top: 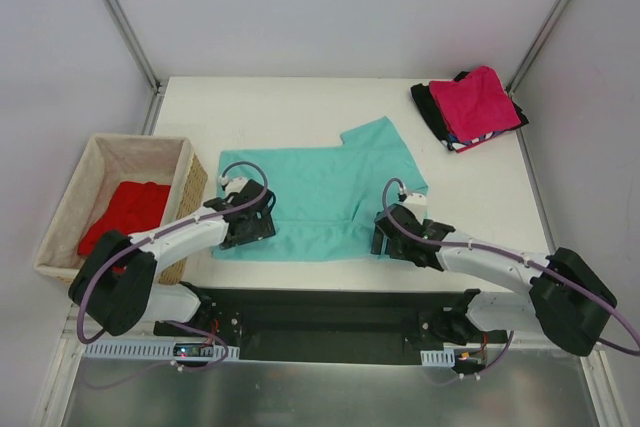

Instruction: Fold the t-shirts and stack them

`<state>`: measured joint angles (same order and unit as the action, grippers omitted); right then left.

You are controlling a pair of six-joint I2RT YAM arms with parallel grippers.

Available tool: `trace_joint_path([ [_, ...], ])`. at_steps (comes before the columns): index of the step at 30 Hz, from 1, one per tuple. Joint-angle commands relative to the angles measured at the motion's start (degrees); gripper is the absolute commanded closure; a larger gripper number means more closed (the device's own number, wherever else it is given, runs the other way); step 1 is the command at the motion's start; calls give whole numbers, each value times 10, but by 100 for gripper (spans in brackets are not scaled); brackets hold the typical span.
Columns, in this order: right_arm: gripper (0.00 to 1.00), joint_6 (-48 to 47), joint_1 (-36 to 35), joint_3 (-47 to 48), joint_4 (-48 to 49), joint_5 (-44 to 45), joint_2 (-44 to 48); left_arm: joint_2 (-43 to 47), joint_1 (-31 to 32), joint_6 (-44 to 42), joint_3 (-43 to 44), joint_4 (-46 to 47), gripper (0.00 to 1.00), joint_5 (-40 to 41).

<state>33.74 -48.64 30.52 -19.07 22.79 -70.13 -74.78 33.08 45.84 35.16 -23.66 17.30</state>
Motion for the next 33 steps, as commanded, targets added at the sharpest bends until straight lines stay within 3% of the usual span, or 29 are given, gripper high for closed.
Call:
trace_joint_path([
  [1,12,93,-38,-50,-80,-69,-25,-15,31,54,-51,-54,13,-82],
  [6,12,128,-83,-48,-104,-57,-20,-17,67,78,-69,-55,13,-82],
  [16,12,200,-143,-68,-172,-39,62,17,73,83,-68,-69,14,-82],
  [24,12,253,-200,-43,-257,-8,116,79,74,73,-28,-118,15,-72],
  [33,11,302,-232,-1,-386,53,162,80,74,74,3,-159,14,-39],
])
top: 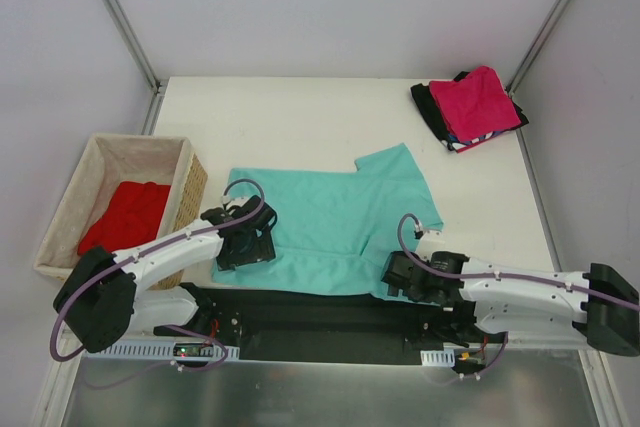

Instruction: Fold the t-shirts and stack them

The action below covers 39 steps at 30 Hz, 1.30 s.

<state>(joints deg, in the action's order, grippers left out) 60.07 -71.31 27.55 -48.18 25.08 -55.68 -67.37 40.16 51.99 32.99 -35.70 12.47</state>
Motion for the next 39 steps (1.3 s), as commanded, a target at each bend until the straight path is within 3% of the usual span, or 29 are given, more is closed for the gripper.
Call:
trace_joint_path([
  [1,11,41,-5,29,-101,35,22,5,4,12,26,-39,14,12],
  [8,10,38,4,46,-130,71,27,5,4,10,40,-49,13,24],
  [12,9,-9,19,91,-135,94,17,21,4,7,52,-58,13,18],
  [18,9,-165,136,166,-70,96,-29,5,3,-26,123,-74,12,62],
  [22,9,-318,280,193,29,49,-67,-26,-1,-54,189,-78,11,90],
  [27,9,-405,401,257,111,-13,-186,-64,-56,-87,237,-67,10,92],
  [33,9,-448,457,347,152,-65,-370,-144,-144,-130,273,3,10,40],
  [39,9,-470,494,409,172,-102,-449,-223,-189,-138,298,39,10,1],
])
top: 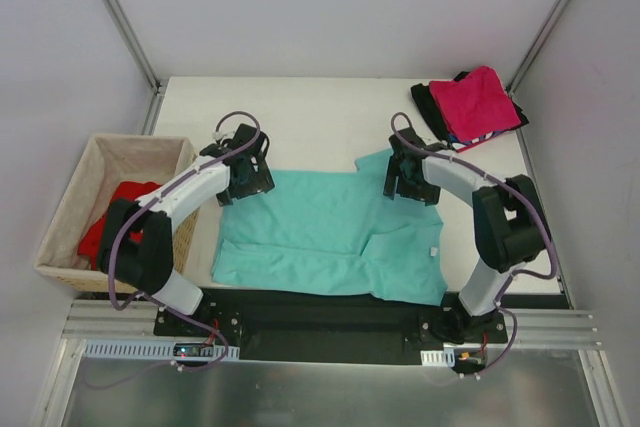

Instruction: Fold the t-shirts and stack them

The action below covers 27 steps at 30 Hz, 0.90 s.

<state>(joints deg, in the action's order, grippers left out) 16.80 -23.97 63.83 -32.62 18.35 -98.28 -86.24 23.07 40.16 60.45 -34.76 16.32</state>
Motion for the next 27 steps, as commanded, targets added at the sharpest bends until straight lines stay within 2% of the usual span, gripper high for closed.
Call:
trace_joint_path([
  [1,9,-40,24,52,18,-38,-32,-43,-24,-18,26,34,10,-39],
  [6,9,-48,52,82,12,-58,-54,-96,-26,-14,52,39,10,-45],
  [14,9,-58,57,103,5,-50,-102,-147,-26,-9,74,39,11,-23],
  [27,9,-62,59,150,-22,-41,-147,-152,-42,-3,78,38,11,-3],
])
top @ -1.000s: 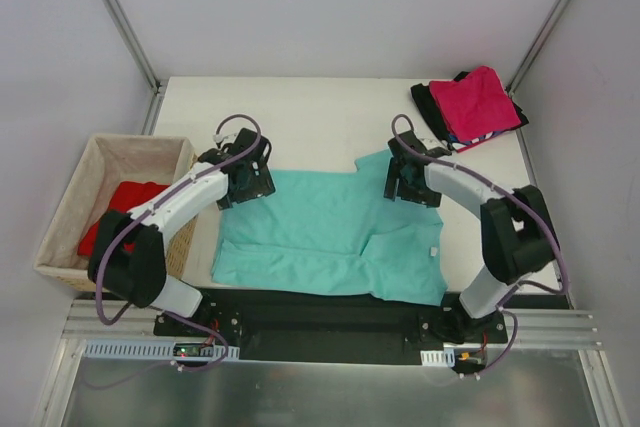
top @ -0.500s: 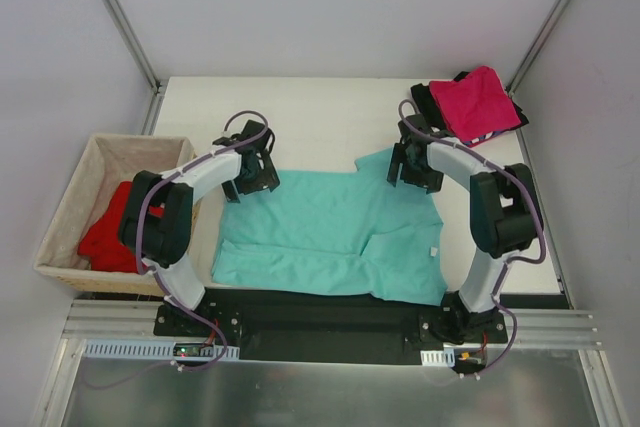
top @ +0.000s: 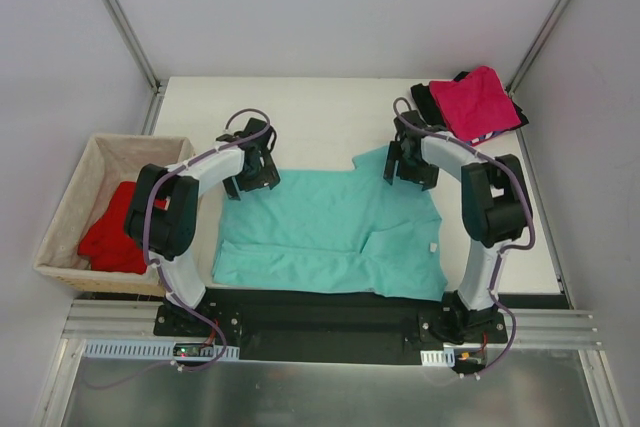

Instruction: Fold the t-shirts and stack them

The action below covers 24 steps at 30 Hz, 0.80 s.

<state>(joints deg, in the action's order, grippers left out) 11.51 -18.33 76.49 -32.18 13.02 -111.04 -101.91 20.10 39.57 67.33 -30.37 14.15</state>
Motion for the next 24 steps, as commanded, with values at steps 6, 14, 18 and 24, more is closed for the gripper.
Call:
trace_joint_path([
  [6,9,-12,5,46,-37,14,-35,12,-20,5,5,-6,11,19],
  [14,9,-21,3,38,-49,40,46,36,-22,2,8,-6,11,25],
  [18,9,-35,4,74,-53,54,53,34,-28,-7,31,-8,9,28],
  [24,10,-62,7,103,3,24,32,34,-43,-9,47,-8,1,26],
])
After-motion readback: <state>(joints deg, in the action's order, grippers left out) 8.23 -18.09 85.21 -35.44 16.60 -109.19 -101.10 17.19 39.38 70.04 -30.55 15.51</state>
